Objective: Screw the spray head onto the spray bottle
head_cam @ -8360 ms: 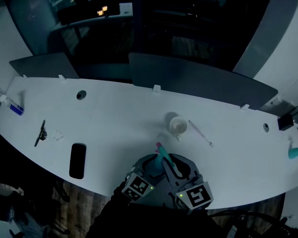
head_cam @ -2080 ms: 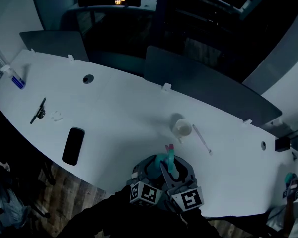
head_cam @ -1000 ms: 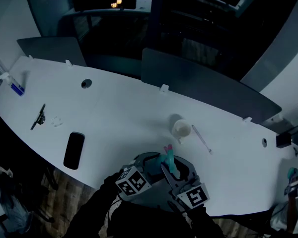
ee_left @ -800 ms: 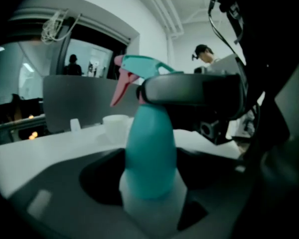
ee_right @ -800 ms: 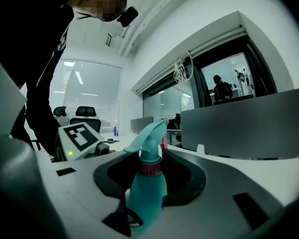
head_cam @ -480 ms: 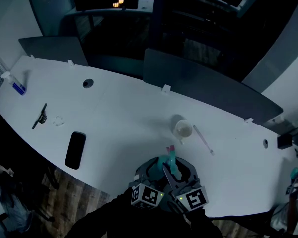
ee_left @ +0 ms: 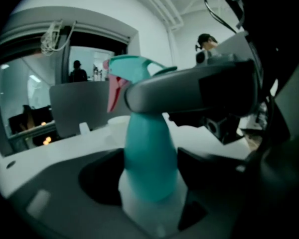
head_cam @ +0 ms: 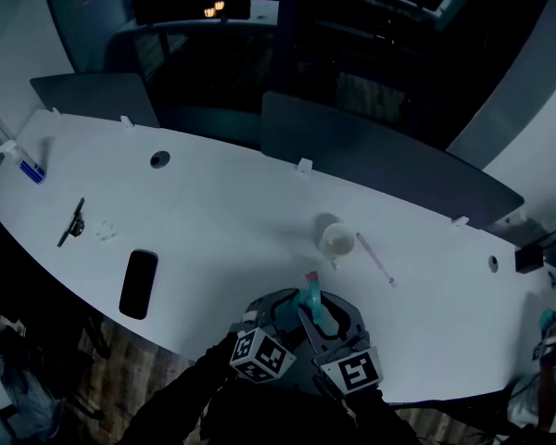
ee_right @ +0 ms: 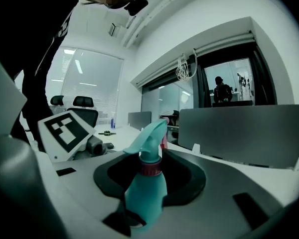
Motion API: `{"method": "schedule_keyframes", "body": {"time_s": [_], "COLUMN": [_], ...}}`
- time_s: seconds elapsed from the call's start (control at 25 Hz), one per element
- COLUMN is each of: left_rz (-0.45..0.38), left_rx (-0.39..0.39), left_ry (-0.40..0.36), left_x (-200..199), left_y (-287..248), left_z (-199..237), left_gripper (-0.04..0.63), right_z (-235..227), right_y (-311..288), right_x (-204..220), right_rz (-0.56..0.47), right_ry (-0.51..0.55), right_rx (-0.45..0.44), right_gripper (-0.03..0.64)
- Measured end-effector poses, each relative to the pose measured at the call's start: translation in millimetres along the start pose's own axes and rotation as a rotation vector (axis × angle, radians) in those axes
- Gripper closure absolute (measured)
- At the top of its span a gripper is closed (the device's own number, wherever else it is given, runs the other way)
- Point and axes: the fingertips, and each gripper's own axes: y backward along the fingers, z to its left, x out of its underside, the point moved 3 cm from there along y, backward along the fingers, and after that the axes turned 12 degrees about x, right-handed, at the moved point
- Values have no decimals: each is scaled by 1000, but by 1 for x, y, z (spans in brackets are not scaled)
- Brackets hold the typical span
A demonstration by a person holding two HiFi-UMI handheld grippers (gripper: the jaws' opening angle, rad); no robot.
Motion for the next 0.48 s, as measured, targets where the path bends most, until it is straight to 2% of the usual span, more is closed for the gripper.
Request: {"method": "schedule_keyframes", "body": {"time_s": [0.08,0.16,0.24,0.32,0.36,0.48], "left_rz": [-39,-75,-92,-92,-92,-67], "left_rx": [-141,-244,-247,-156,-82,167], "left_ry": [63,118,134,120,114,84], "left_x": [-1,-2,-1,2,2,1], "left_y": [1,1,3,7,9,12], "left_z": [-2,-4,-4,-2,0,8], "left_gripper": [256,256,255,243,224,226], "right_z": [1,2,2,2,2,2], "right_y": [0,0,0,1,2,0], "right_x": [0,-1,0,0,0,0], "right_rz": [3,1,-2,-6,-8,-17], "right_ry": [-6,-4,-13,-38,-47,-36], "right_rx": [19,18,12,-6,-20,-62], "right_gripper": [483,483,483,483,483,483]}}
